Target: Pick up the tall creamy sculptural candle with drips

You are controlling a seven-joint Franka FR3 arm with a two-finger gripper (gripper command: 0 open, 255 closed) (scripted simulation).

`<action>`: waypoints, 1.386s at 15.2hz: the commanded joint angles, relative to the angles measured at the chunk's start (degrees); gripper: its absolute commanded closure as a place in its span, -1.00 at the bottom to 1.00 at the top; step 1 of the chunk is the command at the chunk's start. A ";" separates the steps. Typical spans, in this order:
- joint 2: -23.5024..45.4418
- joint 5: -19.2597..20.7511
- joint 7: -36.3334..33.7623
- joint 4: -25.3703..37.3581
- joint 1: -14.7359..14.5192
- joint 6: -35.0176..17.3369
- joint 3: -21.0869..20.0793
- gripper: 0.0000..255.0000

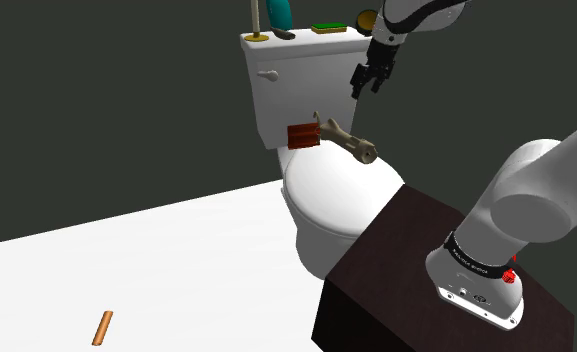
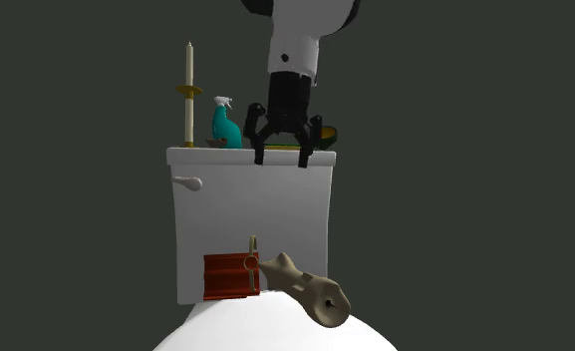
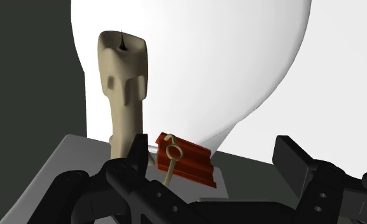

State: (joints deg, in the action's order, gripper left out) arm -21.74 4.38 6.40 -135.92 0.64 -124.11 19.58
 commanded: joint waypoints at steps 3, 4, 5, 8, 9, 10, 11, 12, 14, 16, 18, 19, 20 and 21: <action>7.92 -3.84 5.37 1.90 -0.65 -4.59 4.05 -1.00; 10.09 -5.19 6.90 2.54 -0.83 -5.63 4.97 -1.00; 12.33 -6.69 8.52 3.26 -0.99 -6.60 5.83 -1.00; 19.37 -12.08 13.86 5.88 -1.16 -8.95 7.94 -1.00; 21.81 -14.11 15.75 6.91 -0.99 -9.53 8.35 -1.00; 24.27 -16.21 17.66 8.03 -0.70 -10.00 8.63 -1.00; 26.76 -18.34 19.56 9.22 -0.28 -10.36 8.75 -1.00; 29.24 -20.44 21.40 10.49 0.30 -10.62 8.70 -1.00; 34.17 -24.44 24.84 13.24 1.78 -10.89 8.22 -1.00; 39.01 -27.99 27.84 16.27 3.63 -10.87 7.31 -1.00; 43.73 -30.99 30.31 19.53 5.73 -10.66 6.11 -1.00; 46.06 -32.29 31.36 21.26 6.81 -10.50 5.47 -1.00; 48.37 -33.48 32.31 23.04 7.86 -10.29 4.86 -1.00; 50.66 -34.53 33.14 24.89 8.93 -10.05 4.22 -1.00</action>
State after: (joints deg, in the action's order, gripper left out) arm 26.41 -28.80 38.47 -112.90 8.45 -134.26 24.48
